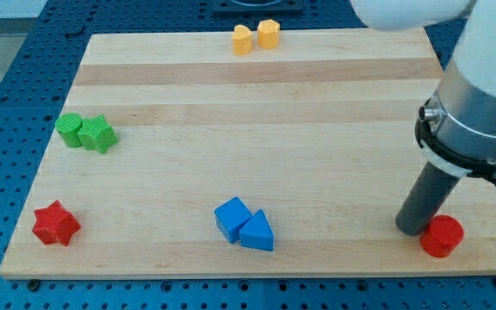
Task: Nudge the red star down a bit
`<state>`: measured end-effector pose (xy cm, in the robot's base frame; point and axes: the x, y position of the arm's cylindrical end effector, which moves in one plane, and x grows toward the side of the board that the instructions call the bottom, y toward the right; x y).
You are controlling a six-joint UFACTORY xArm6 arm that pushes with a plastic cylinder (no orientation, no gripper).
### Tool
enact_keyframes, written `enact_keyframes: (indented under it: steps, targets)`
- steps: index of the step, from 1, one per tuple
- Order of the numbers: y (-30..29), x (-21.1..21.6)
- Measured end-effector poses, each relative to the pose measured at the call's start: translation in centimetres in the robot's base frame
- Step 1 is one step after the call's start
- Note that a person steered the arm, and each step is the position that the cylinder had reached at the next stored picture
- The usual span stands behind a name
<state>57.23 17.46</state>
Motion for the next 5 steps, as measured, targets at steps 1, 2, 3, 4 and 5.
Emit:
enact_keyframes:
  steps: [1, 2, 3, 4, 5]
  targets:
    - [-3.4, -0.9]
    - [-9.1, -2.1]
    - [-14.5, -3.1]
    - [-19.7, -5.6]
    - [-25.0, -7.0]
